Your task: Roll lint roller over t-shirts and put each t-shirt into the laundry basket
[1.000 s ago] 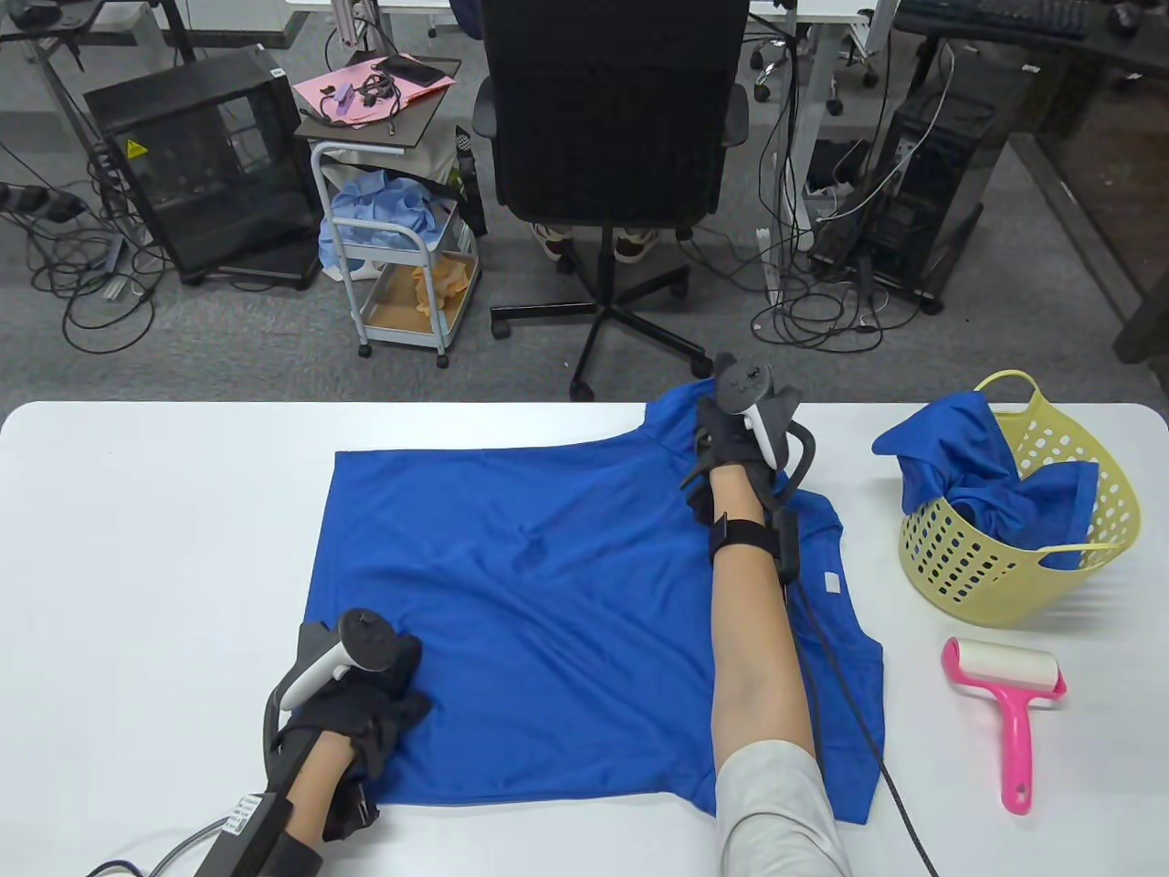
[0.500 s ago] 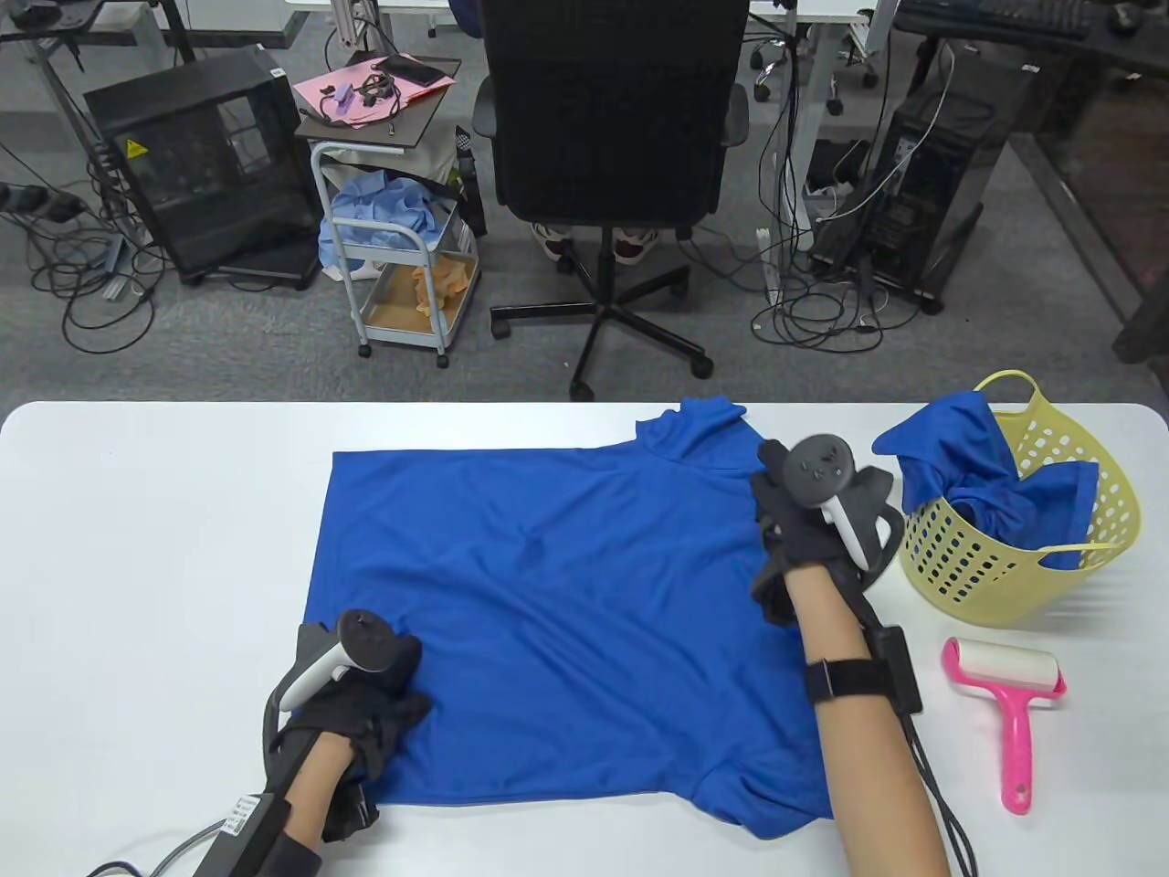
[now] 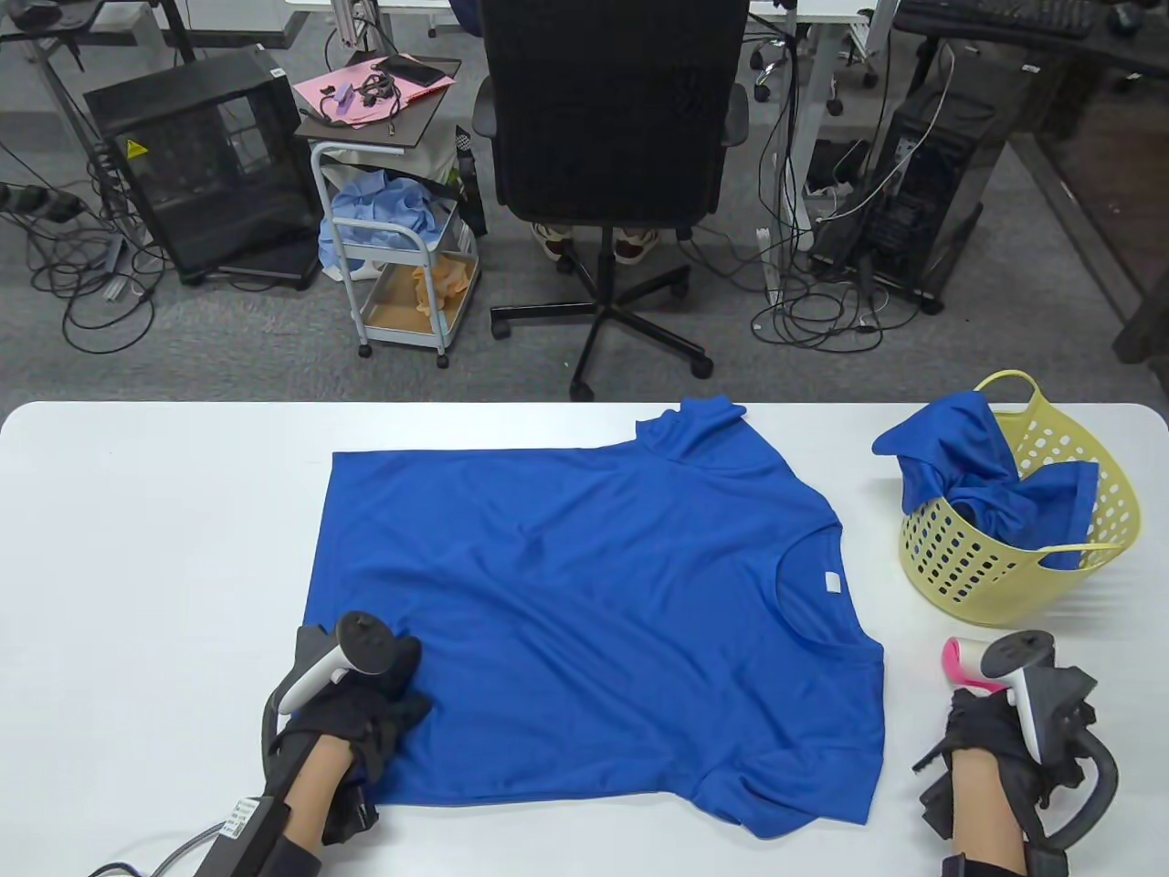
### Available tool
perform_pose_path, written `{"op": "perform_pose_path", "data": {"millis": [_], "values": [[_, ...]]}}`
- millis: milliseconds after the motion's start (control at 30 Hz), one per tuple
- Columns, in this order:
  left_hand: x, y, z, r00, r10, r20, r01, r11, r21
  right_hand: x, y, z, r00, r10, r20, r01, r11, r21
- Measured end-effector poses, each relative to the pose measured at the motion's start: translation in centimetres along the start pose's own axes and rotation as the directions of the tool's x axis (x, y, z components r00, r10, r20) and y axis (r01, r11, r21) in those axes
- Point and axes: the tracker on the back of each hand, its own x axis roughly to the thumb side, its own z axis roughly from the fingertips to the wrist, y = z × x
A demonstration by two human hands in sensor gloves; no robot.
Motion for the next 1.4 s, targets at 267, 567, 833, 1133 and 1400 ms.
{"op": "perform_pose_path", "data": {"millis": [267,567,833,1133,1400], "values": [[-0.1,0.0,0.0,1.0,-0.004,-0.003,0.004,1.0,-0.001,0.5,-2.7,2.2,0.991,-0.035,0.13,0.044,0.996,-0.071],[0.0,-0.1,0.0,1.0,-0.002,-0.002,0.002,1.0,-0.006,7.3,-4.1,16.1,0.767,0.041,0.64,-0.123,0.989,0.085],[-0.1,-0.1,0.0,1.0,0.008,-0.003,-0.008,1.0,-0.014,13.2,1.3,19.2,0.677,0.321,0.662,-0.293,0.943,-0.157],[-0.1,-0.1,0.0,1.0,0.004,-0.013,-0.004,1.0,-0.027,25.6,1.6,9.6,0.81,0.255,0.528,-0.125,0.955,-0.269],[-0.1,-0.1,0.0,1.0,0.009,-0.011,-0.009,0.999,-0.033,32.8,1.8,3.0,0.864,0.185,0.469,-0.145,0.982,-0.121]]}}
